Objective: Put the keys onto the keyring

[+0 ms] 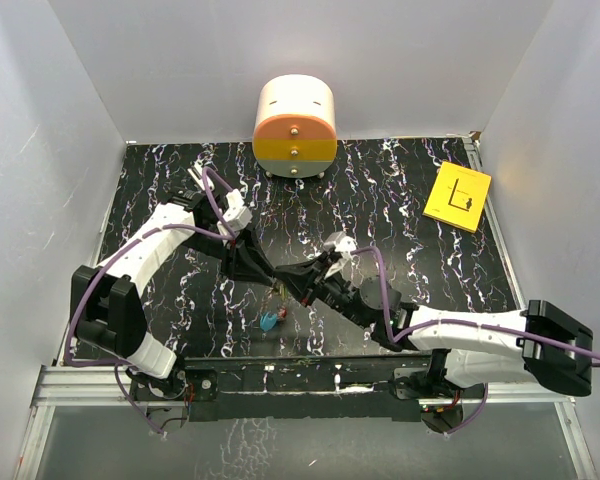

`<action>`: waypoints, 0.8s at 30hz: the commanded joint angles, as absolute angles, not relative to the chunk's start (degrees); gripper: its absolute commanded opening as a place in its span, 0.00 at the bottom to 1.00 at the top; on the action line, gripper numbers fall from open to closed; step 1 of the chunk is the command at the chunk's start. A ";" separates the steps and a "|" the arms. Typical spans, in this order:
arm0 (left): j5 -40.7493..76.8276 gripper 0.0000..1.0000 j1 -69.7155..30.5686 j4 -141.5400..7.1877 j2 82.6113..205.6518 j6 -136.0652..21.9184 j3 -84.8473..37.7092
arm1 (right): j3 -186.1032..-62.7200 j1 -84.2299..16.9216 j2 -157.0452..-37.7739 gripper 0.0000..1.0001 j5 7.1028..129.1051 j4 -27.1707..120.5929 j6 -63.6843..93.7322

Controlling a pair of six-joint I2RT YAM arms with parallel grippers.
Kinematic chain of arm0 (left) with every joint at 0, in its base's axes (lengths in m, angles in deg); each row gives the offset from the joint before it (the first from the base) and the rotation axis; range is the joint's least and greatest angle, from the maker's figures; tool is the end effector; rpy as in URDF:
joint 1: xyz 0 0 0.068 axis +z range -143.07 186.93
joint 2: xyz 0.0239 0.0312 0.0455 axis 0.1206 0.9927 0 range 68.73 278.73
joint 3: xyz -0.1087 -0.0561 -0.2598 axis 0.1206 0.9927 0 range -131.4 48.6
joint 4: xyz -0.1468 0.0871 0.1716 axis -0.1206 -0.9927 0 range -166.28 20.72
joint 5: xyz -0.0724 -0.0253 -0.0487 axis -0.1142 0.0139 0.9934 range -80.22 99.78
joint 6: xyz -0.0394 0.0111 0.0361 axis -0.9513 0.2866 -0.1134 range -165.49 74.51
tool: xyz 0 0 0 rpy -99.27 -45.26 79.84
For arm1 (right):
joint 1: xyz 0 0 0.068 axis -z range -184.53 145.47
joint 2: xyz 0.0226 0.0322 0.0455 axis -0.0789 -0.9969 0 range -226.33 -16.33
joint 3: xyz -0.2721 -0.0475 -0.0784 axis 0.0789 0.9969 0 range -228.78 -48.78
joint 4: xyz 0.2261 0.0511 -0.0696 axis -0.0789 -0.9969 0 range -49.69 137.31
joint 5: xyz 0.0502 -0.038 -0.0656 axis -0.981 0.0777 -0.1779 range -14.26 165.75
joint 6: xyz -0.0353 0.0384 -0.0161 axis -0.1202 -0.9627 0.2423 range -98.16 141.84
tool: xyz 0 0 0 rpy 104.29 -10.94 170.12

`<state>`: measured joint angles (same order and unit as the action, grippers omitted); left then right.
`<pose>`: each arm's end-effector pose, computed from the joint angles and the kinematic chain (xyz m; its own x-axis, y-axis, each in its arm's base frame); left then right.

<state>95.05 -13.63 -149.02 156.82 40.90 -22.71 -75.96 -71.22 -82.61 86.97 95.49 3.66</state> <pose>0.2061 -0.1163 0.3083 -0.1355 0.1387 -0.9810 0.9236 -0.3407 -0.1757 0.0969 0.2067 0.2913 -0.1981 0.3140 -0.9285 -0.8031 0.4912 0.3374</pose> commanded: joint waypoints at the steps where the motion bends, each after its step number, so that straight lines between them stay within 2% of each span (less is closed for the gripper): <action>1: 105.33 0.30 -13.82 -150.42 155.78 40.86 -25.48 | -82.75 -71.45 -79.92 0.08 87.48 83.21 1.50; 5: 103.96 0.37 -13.65 -150.40 156.19 40.20 -26.56 | -86.41 -71.66 -77.43 0.08 87.90 71.32 -0.08; 15: 92.76 0.36 -12.33 -149.06 159.91 28.52 -38.54 | -100.77 -72.20 -78.49 0.08 86.49 38.88 -6.52; 17: 87.80 0.35 -12.24 -141.87 158.29 18.51 -39.65 | -105.15 -72.29 -80.11 0.08 87.84 30.60 -8.74; 21: 70.22 0.36 -12.30 -112.09 148.24 -7.11 -34.94 | -113.50 -72.27 -82.88 0.08 92.25 18.14 -14.51; 24: 60.35 0.41 -12.32 -109.77 146.57 -9.83 -38.12 | -119.29 -72.20 -85.07 0.08 98.61 8.17 -22.90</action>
<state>75.97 -12.45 -125.07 153.10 5.62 -34.88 -110.03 -72.03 -84.21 90.29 21.92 -11.50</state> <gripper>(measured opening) 0.389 0.087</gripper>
